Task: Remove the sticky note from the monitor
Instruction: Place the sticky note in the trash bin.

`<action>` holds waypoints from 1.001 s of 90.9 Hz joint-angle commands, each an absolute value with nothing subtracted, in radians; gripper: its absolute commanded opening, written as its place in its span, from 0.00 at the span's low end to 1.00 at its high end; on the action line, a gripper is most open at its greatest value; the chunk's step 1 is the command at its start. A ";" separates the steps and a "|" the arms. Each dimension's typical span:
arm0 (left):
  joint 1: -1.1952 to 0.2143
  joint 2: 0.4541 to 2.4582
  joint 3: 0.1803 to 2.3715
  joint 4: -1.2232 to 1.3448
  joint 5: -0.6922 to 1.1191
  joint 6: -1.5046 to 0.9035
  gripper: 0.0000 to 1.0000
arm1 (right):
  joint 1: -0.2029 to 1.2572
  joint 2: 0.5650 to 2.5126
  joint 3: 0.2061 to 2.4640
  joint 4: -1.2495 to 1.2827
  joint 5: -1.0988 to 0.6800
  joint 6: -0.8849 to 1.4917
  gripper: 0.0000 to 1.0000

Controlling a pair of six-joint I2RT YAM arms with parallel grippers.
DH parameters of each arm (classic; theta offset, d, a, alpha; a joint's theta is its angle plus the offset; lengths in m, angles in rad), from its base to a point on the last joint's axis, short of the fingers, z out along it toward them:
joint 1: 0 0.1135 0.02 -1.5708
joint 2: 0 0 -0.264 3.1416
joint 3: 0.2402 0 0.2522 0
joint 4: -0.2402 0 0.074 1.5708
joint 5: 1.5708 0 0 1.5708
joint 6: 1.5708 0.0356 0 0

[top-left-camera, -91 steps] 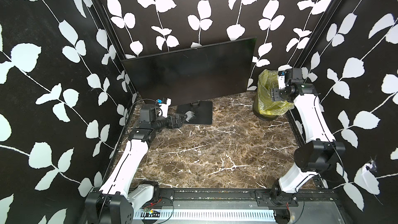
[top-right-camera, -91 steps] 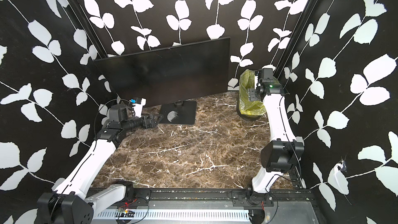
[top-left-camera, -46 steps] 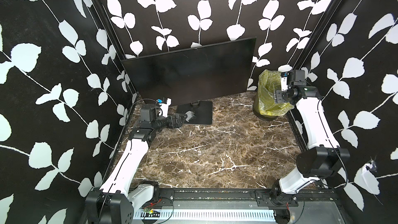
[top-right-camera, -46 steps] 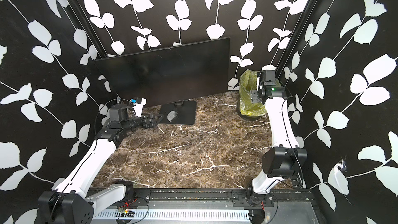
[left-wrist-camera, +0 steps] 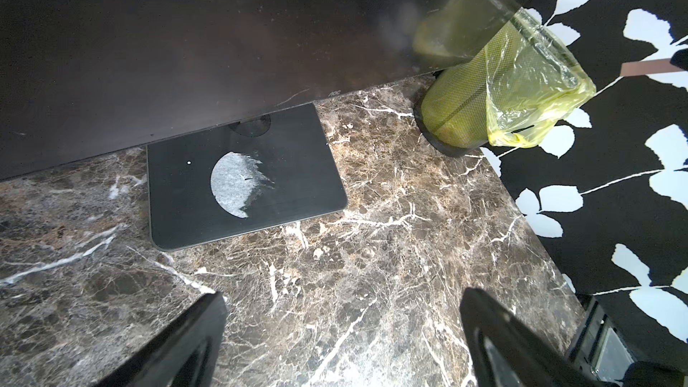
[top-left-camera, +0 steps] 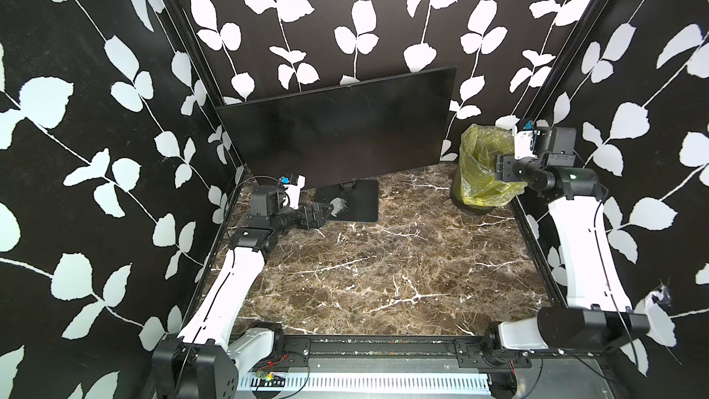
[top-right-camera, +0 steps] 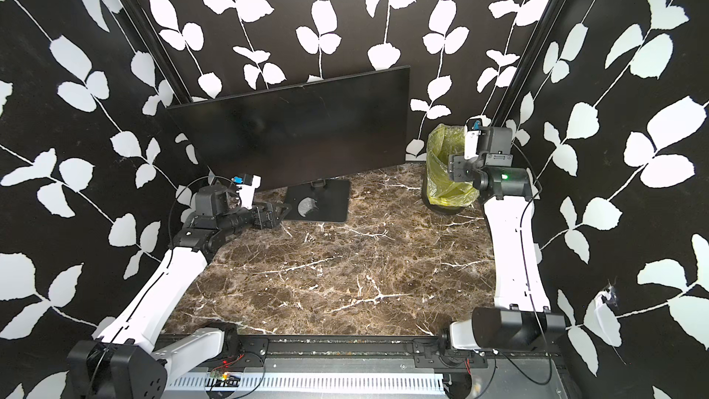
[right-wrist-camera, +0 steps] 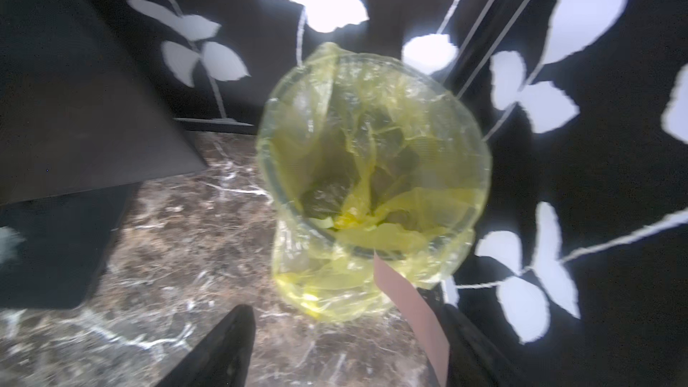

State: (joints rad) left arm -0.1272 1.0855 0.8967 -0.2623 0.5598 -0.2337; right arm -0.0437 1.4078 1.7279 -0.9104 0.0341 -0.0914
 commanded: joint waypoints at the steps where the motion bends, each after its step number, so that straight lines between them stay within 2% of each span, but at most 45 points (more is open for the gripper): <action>1: -0.121 1.069 0.923 -0.268 0.564 -0.220 0.99 | -0.044 1.437 1.697 -0.859 -0.038 -0.062 0.77; 38: -0.121 1.066 0.904 -0.257 0.572 -0.226 0.99 | -0.044 1.548 1.792 -0.704 -0.004 -0.026 0.76; 52: -0.122 1.073 0.905 -0.258 0.572 -0.223 0.99 | -0.044 1.591 1.817 -0.724 0.029 -0.037 0.75; 91: -0.121 1.097 0.906 -0.242 0.580 -0.225 0.99 | -0.062 1.573 1.694 -0.780 0.195 -0.119 0.75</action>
